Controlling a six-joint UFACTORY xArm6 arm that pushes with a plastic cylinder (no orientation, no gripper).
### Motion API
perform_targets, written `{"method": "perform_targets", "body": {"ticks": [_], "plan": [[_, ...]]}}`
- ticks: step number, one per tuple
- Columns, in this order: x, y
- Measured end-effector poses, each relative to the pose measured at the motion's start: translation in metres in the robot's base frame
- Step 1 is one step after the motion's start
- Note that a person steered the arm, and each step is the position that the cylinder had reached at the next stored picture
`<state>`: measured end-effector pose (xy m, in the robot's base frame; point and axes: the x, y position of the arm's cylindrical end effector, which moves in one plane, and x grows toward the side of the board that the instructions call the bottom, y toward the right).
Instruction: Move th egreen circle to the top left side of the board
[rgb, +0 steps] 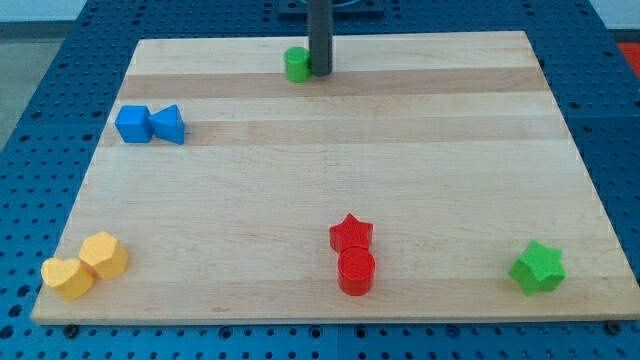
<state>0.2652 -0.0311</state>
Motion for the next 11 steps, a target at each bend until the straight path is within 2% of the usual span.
{"method": "perform_targets", "body": {"ticks": [4,5,6,8,11], "plan": [[-0.003,-0.111],[-0.014,-0.093],[-0.026,-0.101],[-0.040,-0.151],[-0.040,-0.188]]}}
